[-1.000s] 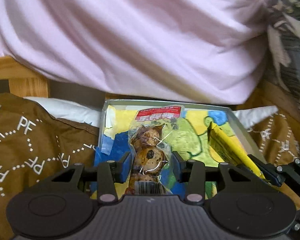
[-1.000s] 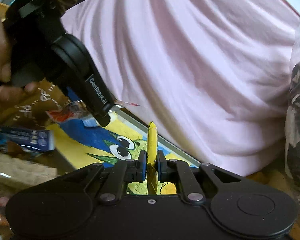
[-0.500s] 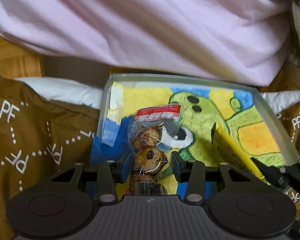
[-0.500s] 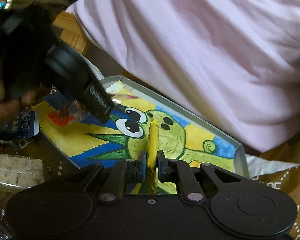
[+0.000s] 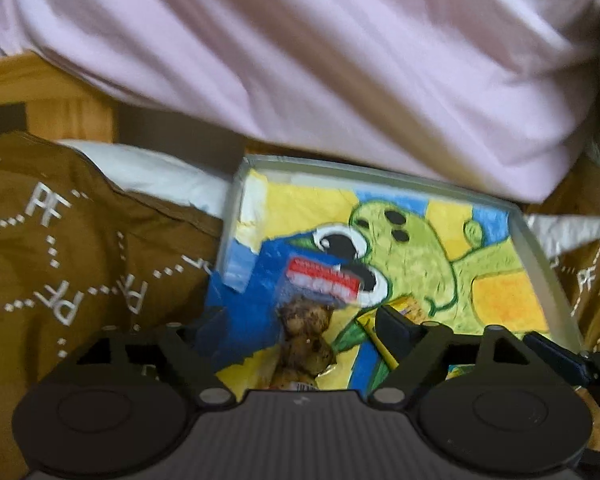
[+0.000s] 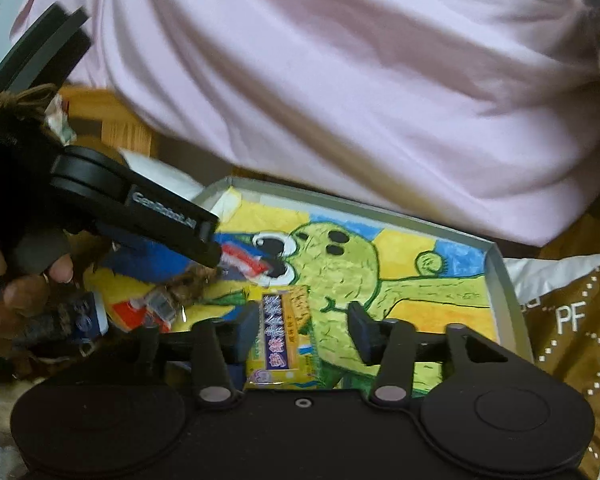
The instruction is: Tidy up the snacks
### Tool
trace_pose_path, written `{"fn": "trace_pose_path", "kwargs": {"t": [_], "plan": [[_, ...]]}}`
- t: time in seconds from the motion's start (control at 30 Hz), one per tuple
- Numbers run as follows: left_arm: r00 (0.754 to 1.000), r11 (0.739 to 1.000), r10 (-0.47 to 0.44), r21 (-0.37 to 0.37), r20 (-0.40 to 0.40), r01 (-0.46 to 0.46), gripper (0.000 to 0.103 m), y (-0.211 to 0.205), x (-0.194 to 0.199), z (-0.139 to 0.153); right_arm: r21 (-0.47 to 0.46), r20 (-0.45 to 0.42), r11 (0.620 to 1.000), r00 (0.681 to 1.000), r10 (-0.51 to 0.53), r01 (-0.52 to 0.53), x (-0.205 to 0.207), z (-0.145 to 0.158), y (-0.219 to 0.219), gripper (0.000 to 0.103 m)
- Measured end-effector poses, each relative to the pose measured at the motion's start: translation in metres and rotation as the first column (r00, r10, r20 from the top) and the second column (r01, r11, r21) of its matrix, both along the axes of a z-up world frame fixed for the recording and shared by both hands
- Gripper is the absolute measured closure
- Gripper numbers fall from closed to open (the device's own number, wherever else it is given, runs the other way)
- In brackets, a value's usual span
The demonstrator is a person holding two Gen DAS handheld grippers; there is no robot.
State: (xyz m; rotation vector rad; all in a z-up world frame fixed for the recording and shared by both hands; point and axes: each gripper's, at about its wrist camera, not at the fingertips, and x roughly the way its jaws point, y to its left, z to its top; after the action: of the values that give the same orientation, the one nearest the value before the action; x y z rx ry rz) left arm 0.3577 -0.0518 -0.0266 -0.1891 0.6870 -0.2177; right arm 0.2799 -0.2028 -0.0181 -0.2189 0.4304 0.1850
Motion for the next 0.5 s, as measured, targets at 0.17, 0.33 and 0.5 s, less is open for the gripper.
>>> {"fn": "trace_pose_path", "kwargs": {"t": [0.17, 0.33, 0.5], "plan": [[0.995, 0.999, 0.046, 0.025, 0.084, -0.049, 0.005, 0.006, -0.024, 0.028, 0.068, 0.068, 0.997, 0.997, -0.03, 0.026, -0.025, 0.025, -0.012, 0.029], [0.983, 0.995, 0.061, 0.062, 0.173, -0.073, 0.001, 0.011, -0.062, 0.055, 0.13, 0.128, 0.991, 0.991, -0.048, 0.032, -0.058, 0.047, -0.02, 0.017], [0.967, 0.994, 0.081, 0.046, 0.242, -0.095, 0.001, 0.018, -0.108, 0.073, 0.167, 0.187, 0.985, 0.98, -0.065, 0.033, -0.096, 0.064, -0.024, 0.008]]}}
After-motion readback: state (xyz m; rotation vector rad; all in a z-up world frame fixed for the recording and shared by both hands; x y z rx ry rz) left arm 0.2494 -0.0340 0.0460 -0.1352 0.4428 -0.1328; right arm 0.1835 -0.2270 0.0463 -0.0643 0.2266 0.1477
